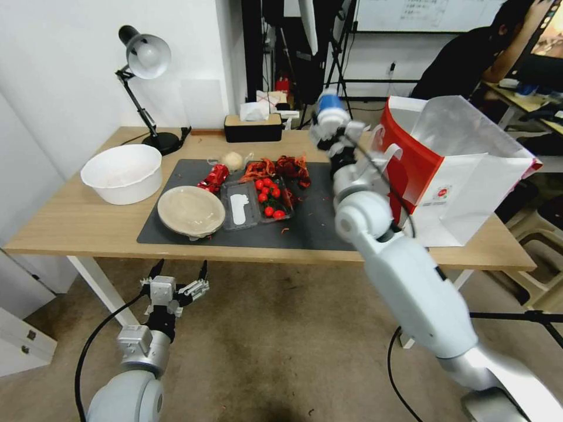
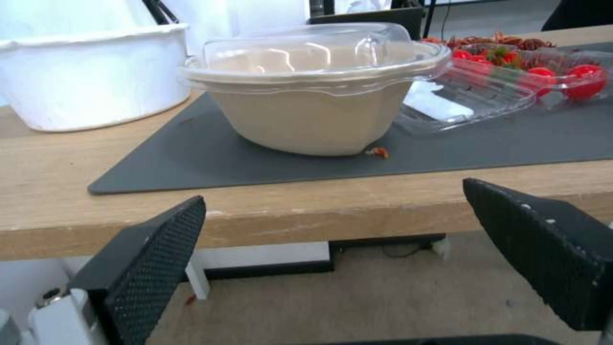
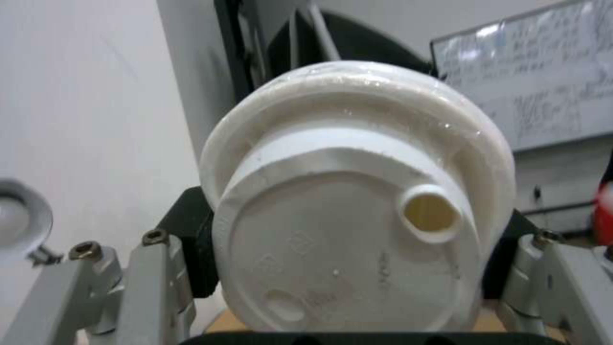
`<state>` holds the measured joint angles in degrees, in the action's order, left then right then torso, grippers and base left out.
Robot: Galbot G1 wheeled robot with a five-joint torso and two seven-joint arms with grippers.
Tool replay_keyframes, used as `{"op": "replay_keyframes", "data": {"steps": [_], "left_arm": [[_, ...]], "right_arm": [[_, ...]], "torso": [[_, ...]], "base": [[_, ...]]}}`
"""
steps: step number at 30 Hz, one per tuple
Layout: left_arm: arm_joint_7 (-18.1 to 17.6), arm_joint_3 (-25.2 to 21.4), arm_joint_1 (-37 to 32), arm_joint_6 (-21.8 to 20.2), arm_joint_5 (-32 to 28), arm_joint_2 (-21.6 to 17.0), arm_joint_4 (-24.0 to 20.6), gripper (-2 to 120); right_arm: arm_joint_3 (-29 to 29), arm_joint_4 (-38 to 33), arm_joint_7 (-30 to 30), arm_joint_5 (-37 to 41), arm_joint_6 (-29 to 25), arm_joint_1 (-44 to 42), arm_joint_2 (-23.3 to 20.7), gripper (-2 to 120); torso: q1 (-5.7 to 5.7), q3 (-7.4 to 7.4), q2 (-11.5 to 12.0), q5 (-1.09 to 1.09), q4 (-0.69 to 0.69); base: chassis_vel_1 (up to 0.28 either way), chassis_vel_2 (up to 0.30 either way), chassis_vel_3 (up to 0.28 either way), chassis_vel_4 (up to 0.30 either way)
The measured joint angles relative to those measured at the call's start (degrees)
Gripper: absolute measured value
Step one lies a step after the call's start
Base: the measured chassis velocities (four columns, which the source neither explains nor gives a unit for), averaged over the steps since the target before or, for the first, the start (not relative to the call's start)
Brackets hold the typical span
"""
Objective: Pick up the trash from the table and place it into the takeout bag.
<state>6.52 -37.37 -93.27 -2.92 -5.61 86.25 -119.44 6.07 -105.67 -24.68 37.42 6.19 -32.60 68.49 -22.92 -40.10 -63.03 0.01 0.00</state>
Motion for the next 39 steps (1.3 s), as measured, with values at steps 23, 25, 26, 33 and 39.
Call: {"op": "replay_keyframes", "data": {"steps": [23, 25, 26, 33, 39], "left_arm": [[0.32, 1.16, -0.20, 0.15, 1.08, 0.25, -0.19, 100], [0.33, 1.08, -0.43, 0.18, 1.08, 0.19, -0.51, 100], [0.34, 1.02, -0.49, 0.19, 1.08, 0.15, -0.63, 100], [0.35, 0.76, -0.83, 0.38, 1.05, 0.07, -1.00, 100], [0.36, 0.78, -0.87, 0.45, 1.04, 0.16, -1.01, 100]], "right_arm": [[18.48, -9.28, -12.86, 1.72, 23.06, -7.51, -9.45, 67], [18.47, -8.96, -12.82, 2.21, 23.26, -7.67, -8.91, 77], [18.46, -8.94, -12.82, 2.31, 23.40, -7.67, -8.78, 83], [18.96, -9.44, -12.81, 2.76, 23.84, -7.92, -8.68, 100], [19.93, -10.23, -10.64, 6.67, 18.33, -7.63, -9.12, 100]], "torso": [[0.00, 0.00, 0.00, 0.00, 0.00], [0.00, 0.00, 0.00, -0.01, 0.00], [0.00, 0.00, 0.00, -0.02, 0.00], [0.00, 0.00, 0.00, -0.01, 0.00], [0.00, 0.00, 0.00, 0.00, -0.01]], "base": [[0.000, 0.000, 0.000, 0.000], [0.000, 0.000, 0.000, 0.000], [0.000, 0.000, 0.000, 0.000], [0.000, 0.000, 0.000, 0.000], [0.000, 0.000, 0.000, 0.000]]}}
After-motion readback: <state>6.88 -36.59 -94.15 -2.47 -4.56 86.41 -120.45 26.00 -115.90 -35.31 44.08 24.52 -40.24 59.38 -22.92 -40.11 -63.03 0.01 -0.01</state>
